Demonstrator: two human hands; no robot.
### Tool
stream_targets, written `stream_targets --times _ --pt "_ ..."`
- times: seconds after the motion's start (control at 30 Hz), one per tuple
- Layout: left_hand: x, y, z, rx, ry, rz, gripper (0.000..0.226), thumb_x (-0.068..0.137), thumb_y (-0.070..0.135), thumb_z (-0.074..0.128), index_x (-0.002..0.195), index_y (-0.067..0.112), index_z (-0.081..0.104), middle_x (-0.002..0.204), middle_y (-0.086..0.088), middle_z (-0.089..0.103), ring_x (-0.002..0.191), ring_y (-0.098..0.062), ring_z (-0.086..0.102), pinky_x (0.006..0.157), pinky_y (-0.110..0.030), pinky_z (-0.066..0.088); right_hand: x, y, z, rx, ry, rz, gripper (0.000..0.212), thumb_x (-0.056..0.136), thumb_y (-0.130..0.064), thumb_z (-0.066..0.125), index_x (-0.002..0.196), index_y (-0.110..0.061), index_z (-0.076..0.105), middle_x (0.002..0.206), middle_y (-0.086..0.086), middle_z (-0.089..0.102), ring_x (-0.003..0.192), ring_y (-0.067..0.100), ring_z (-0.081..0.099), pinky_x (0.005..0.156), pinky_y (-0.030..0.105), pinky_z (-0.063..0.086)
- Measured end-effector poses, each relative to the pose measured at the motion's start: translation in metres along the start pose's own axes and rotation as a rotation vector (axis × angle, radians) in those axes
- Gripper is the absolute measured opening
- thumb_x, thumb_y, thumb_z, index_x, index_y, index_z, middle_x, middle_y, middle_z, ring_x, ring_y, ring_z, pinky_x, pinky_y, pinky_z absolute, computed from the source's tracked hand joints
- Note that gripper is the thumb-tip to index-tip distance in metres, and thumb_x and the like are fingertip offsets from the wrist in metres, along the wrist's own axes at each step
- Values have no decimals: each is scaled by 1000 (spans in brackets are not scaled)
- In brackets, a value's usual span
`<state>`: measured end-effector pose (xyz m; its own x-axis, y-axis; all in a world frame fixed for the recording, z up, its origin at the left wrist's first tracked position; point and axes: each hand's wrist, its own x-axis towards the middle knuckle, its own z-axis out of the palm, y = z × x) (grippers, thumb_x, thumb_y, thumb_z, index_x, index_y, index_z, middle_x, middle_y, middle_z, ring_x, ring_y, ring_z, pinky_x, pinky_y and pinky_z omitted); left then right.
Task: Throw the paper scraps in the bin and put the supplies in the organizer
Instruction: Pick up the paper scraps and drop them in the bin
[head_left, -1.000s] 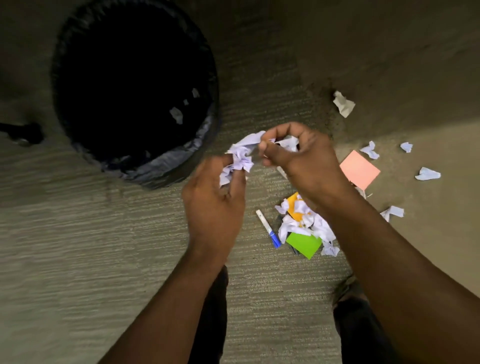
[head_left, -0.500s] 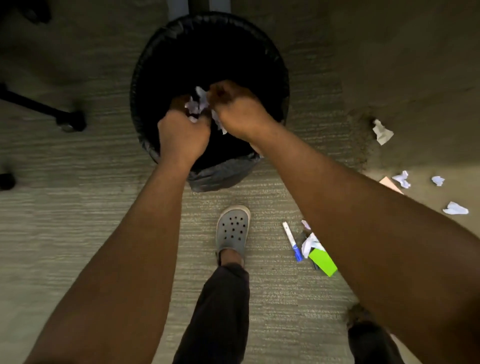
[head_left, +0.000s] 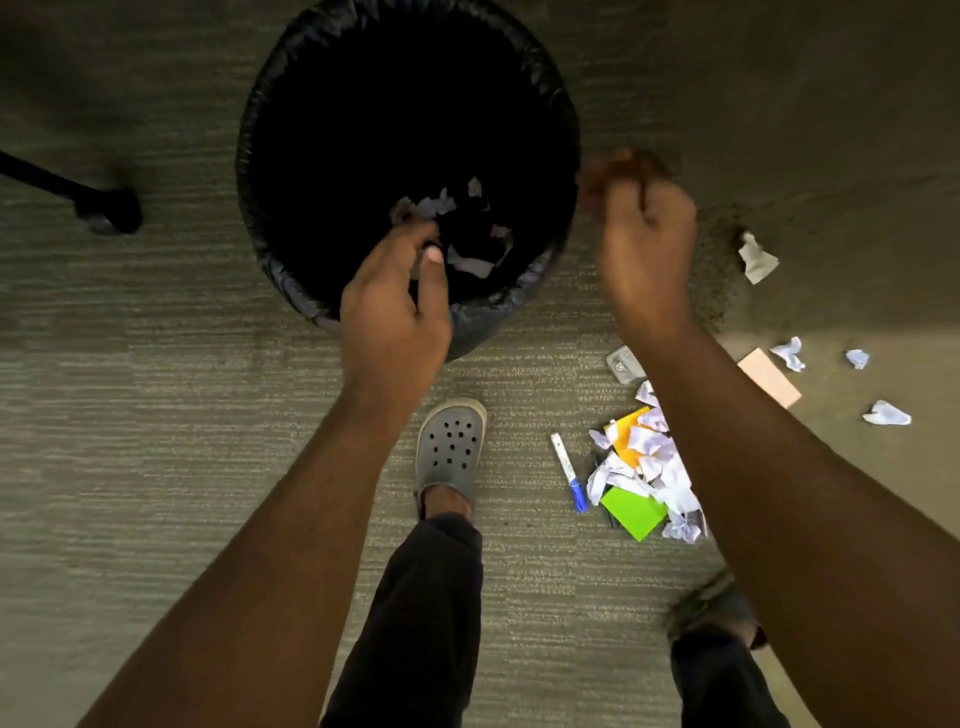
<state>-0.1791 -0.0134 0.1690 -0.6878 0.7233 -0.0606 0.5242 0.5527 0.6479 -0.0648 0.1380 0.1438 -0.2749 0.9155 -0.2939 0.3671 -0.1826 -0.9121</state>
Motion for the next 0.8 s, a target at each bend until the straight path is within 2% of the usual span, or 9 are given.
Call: stream_targets --times 0.07,0.13,0.2,0.3,0.4,0.5,0.63,0.73,0.8 --pt "-21 10 12 -15 34 44 30 100 17 47 122 2 61 123 -9 64 117 -16 58 100 -26 46 -9 19 -22 -24 48 41 41 95 -40 43 85 -6 64 85 20 66 73 15 57 71 44 49" --pt "-43 23 27 -34 52 113 26 97 12 50 115 -1 64 118 -11 66 114 -20 60 98 -35 49 -24 38 -46 -43 60 71 33 97 -39 43 83 -17 64 84 11 68 76 15 58 72 39 48" --pt "-64 33 45 -43 20 193 23 94 9 52 110 -1 66 112 -11 68 109 -21 61 96 -37 49 -39 57 -68 -60 88 111 25 98 -36 45 85 -27 64 87 -1 70 82 12 63 76 32 49" --pt "-90 39 77 -52 -106 237 22 93 8 53 108 1 68 109 -10 69 105 -23 63 94 -37 49 -57 91 -101 -143 144 187 20 97 -30 51 88 -22 67 84 -4 70 78 3 62 73 18 46" --pt "-109 33 115 -1 -269 197 24 92 11 54 111 4 67 109 -8 69 102 -25 63 90 -38 50 -71 133 -133 -220 91 248 11 95 -21 57 94 -16 66 80 -10 65 68 -11 56 67 8 41" --pt "-123 22 154 91 -473 174 30 89 17 54 116 9 64 111 -8 67 101 -29 61 85 -41 52 -84 179 -163 -342 35 291 10 93 -16 59 98 -11 65 89 -2 68 73 -10 60 64 5 39" --pt "-134 5 203 216 -738 189 47 82 33 55 124 11 58 118 -12 59 107 -35 56 86 -43 51 -97 238 -191 -538 -72 380 27 89 -20 65 112 -8 62 112 6 68 97 21 65 74 14 36" --pt "-139 -7 236 301 -879 197 54 79 35 68 127 15 55 123 -11 51 112 -33 51 87 -45 50 -103 276 -201 -658 -143 360 45 82 -26 72 120 -6 56 124 13 58 113 31 56 90 30 40" --pt "-143 -14 255 349 -942 197 62 74 41 74 127 20 52 127 -8 46 115 -31 48 84 -44 50 -106 293 -204 -760 -221 307 61 77 -31 75 127 -9 50 133 14 48 124 33 46 94 39 42"
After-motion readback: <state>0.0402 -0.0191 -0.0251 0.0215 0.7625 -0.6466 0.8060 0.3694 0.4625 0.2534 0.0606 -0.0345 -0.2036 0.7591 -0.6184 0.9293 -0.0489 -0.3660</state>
